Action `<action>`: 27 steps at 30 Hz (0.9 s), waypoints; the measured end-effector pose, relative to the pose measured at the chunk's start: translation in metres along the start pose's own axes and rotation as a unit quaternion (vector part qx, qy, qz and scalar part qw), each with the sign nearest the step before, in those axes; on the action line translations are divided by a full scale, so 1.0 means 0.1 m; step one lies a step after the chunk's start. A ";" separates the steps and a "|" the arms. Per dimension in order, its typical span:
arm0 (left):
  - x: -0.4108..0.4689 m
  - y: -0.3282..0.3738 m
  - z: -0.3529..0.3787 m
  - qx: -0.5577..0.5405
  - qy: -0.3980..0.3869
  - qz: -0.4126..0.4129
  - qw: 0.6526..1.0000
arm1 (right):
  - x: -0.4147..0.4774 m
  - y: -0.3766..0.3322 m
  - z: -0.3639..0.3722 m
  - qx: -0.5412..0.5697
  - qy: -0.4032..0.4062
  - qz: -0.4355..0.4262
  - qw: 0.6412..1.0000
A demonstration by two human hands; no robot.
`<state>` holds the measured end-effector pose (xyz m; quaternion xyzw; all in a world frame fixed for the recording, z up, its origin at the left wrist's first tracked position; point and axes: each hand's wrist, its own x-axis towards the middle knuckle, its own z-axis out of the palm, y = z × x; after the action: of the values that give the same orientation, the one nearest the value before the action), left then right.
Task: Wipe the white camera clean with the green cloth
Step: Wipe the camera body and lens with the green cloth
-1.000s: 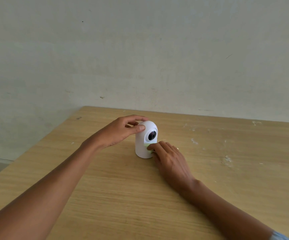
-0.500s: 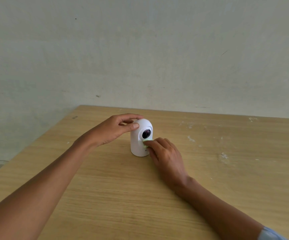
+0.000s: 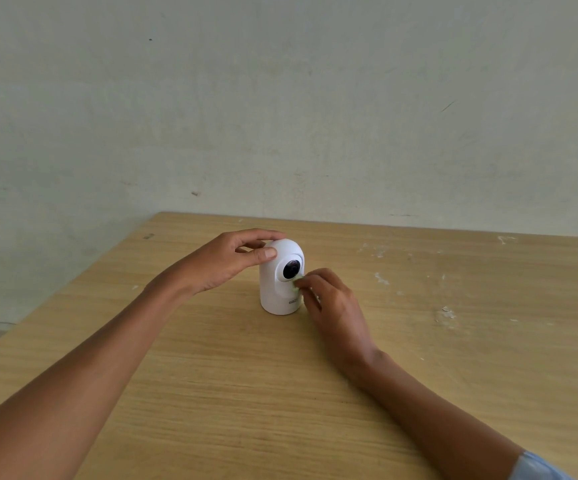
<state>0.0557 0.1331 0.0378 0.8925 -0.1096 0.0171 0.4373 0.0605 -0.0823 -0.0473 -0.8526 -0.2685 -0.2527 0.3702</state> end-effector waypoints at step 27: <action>-0.01 0.00 0.01 -0.007 -0.002 -0.005 1.000 | 0.08 -0.15 -0.04 0.177 0.052 0.164 0.969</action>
<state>0.0547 0.1321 0.0368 0.8901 -0.1063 0.0123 0.4430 0.0559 -0.0749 -0.0324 -0.7916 -0.1461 -0.1811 0.5651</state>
